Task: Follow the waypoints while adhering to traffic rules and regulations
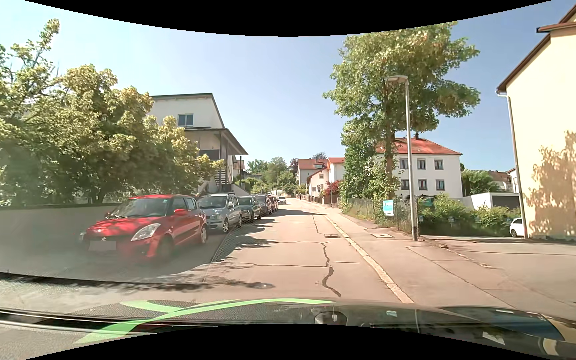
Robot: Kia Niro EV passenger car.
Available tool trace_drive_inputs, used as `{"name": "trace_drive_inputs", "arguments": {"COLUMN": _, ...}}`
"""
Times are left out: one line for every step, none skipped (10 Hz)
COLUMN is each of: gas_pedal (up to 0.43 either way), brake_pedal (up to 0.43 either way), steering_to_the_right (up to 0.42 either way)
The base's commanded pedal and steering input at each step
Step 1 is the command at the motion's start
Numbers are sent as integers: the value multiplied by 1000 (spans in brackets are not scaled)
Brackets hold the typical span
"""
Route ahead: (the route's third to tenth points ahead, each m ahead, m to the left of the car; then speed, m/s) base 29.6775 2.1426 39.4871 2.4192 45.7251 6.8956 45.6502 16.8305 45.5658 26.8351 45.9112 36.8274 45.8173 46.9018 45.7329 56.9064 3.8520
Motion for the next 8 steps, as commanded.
{"name": "trace_drive_inputs", "arguments": {"gas_pedal": 287, "brake_pedal": 0, "steering_to_the_right": -2}}
{"name": "trace_drive_inputs", "arguments": {"gas_pedal": 287, "brake_pedal": 0, "steering_to_the_right": -2}}
{"name": "trace_drive_inputs", "arguments": {"gas_pedal": 287, "brake_pedal": 0, "steering_to_the_right": -3}}
{"name": "trace_drive_inputs", "arguments": {"gas_pedal": 280, "brake_pedal": 0, "steering_to_the_right": -5}}
{"name": "trace_drive_inputs", "arguments": {"gas_pedal": 280, "brake_pedal": 0, "steering_to_the_right": -7}}
{"name": "trace_drive_inputs", "arguments": {"gas_pedal": 280, "brake_pedal": 0, "steering_to_the_right": -9}}
{"name": "trace_drive_inputs", "arguments": {"gas_pedal": 268, "brake_pedal": 0, "steering_to_the_right": -11}}
{"name": "trace_drive_inputs", "arguments": {"gas_pedal": 268, "brake_pedal": 0, "steering_to_the_right": -11}}
